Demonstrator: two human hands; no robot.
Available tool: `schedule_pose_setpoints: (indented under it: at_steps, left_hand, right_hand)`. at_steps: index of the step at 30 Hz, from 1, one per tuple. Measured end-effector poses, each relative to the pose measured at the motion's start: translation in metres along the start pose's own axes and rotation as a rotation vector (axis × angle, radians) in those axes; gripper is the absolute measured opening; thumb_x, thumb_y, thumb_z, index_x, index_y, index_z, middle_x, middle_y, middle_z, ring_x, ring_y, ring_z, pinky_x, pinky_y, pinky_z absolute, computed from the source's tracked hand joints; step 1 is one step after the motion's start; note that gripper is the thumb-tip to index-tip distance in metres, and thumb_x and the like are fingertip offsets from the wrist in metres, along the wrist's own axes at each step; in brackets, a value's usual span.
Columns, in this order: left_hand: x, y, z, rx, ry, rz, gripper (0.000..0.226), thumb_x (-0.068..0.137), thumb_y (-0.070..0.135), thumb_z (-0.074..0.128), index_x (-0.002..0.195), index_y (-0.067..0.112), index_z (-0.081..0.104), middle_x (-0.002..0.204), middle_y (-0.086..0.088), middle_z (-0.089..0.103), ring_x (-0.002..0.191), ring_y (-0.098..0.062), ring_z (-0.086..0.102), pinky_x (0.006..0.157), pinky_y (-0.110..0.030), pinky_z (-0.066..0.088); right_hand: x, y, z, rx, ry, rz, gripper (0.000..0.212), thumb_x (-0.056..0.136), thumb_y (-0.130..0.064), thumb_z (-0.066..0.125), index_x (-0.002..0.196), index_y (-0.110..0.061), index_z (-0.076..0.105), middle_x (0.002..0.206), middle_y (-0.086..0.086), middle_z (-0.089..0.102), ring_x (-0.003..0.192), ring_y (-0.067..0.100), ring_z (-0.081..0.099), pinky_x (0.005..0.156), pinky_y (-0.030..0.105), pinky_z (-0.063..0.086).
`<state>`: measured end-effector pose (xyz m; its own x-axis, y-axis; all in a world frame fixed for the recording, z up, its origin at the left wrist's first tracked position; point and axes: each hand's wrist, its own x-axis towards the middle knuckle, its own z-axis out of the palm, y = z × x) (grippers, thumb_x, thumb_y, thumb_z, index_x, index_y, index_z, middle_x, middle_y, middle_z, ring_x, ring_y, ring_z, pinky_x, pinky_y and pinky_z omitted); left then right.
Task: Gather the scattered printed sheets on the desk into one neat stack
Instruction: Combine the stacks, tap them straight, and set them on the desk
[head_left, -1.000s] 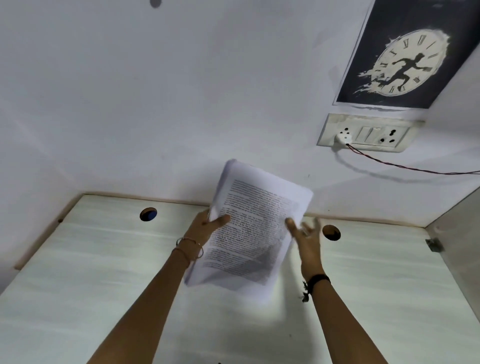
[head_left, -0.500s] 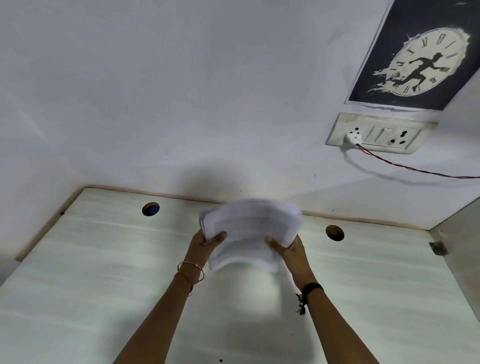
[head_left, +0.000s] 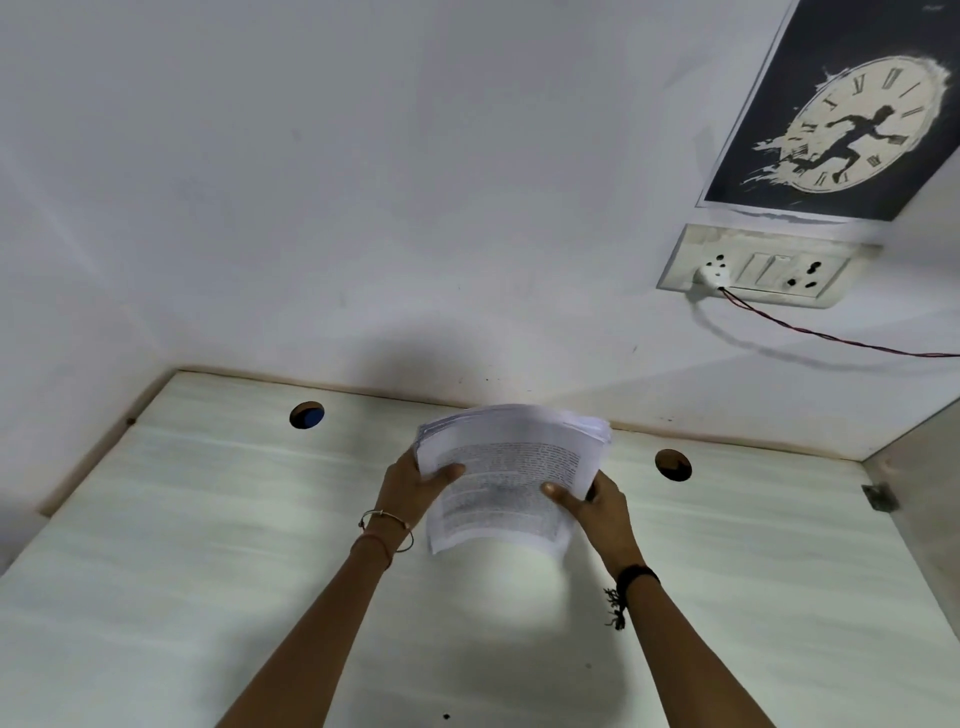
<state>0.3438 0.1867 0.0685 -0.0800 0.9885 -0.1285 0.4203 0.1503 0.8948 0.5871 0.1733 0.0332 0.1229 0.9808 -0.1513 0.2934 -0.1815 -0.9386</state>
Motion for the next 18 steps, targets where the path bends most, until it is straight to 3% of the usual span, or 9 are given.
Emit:
schedule_pose_setpoints:
  at_steps: [3, 5, 8, 11, 13, 15, 18]
  left_hand:
    - [0.005, 0.018, -0.015, 0.060, -0.003, 0.155, 0.073, 0.054, 0.057, 0.072, 0.116, 0.023, 0.056, 0.099, 0.005, 0.066, 0.087, -0.009, 0.062, 0.076, -0.014, 0.053]
    - [0.011, 0.038, -0.024, 0.195, -0.011, 0.281, 0.069, 0.056, 0.065, 0.064, 0.112, 0.026, 0.060, 0.098, 0.006, 0.070, 0.087, -0.011, 0.066, 0.079, -0.023, 0.056]
    - [0.019, 0.080, -0.029, 0.525, -0.100, 0.375, 0.059, 0.062, 0.064, 0.065, 0.107, 0.026, 0.066, 0.100, 0.003, 0.073, 0.090, -0.016, 0.068, 0.084, -0.030, 0.055]
    - [0.024, 0.115, -0.009, 0.889, -0.263, 0.369, 0.055, 0.071, 0.058, 0.065, 0.117, 0.029, 0.061, 0.115, 0.001, 0.068, 0.105, -0.020, 0.063, 0.093, -0.034, 0.049]
    - [0.026, 0.124, 0.010, 1.026, -0.372, 0.330, 0.058, 0.072, 0.057, 0.064, 0.121, 0.027, 0.058, 0.121, -0.001, 0.063, 0.111, -0.024, 0.059, 0.092, -0.036, 0.046]
    - [0.029, 0.127, 0.025, 1.082, -0.488, 0.274, 0.058, 0.071, 0.056, 0.066, 0.117, 0.021, 0.059, 0.116, -0.005, 0.064, 0.108, -0.026, 0.060, 0.086, -0.035, 0.047]
    - [0.032, 0.122, 0.036, 1.110, -0.552, 0.248, 0.051, 0.075, 0.053, 0.063, 0.110, 0.016, 0.060, 0.111, -0.008, 0.066, 0.102, -0.028, 0.061, 0.080, -0.033, 0.047]
  right_hand:
    - [0.001, 0.000, -0.003, 0.023, -0.021, 0.021, 0.028, 0.076, -0.028, 0.078, 0.091, -0.008, 0.066, 0.086, 0.012, 0.071, 0.075, 0.016, 0.064, 0.067, 0.025, 0.051]
    - [0.003, -0.003, -0.005, 0.024, -0.027, 0.023, 0.031, 0.076, -0.026, 0.079, 0.091, -0.003, 0.066, 0.087, 0.015, 0.071, 0.076, 0.020, 0.065, 0.065, 0.024, 0.051]
    - [0.005, -0.005, -0.006, 0.024, -0.033, 0.038, 0.030, 0.075, -0.025, 0.079, 0.092, -0.004, 0.067, 0.089, 0.012, 0.072, 0.080, 0.023, 0.066, 0.069, 0.029, 0.052]
    - [0.005, -0.001, -0.004, -0.016, -0.032, 0.041, 0.036, 0.074, -0.028, 0.079, 0.092, 0.000, 0.066, 0.088, 0.017, 0.071, 0.076, 0.025, 0.065, 0.070, 0.036, 0.052]
    - [0.005, 0.001, -0.004, -0.044, -0.026, 0.047, 0.037, 0.074, -0.028, 0.079, 0.091, 0.002, 0.066, 0.082, 0.018, 0.069, 0.070, 0.022, 0.062, 0.063, 0.027, 0.050]
    - [0.005, 0.000, -0.006, -0.066, -0.027, 0.044, 0.028, 0.074, -0.027, 0.079, 0.081, -0.004, 0.065, 0.071, 0.007, 0.065, 0.063, 0.014, 0.058, 0.052, 0.013, 0.042]
    - [0.004, -0.002, -0.008, -0.066, -0.039, 0.024, 0.028, 0.074, -0.027, 0.079, 0.065, -0.015, 0.055, 0.059, -0.004, 0.056, 0.052, 0.004, 0.050, 0.047, 0.011, 0.037]
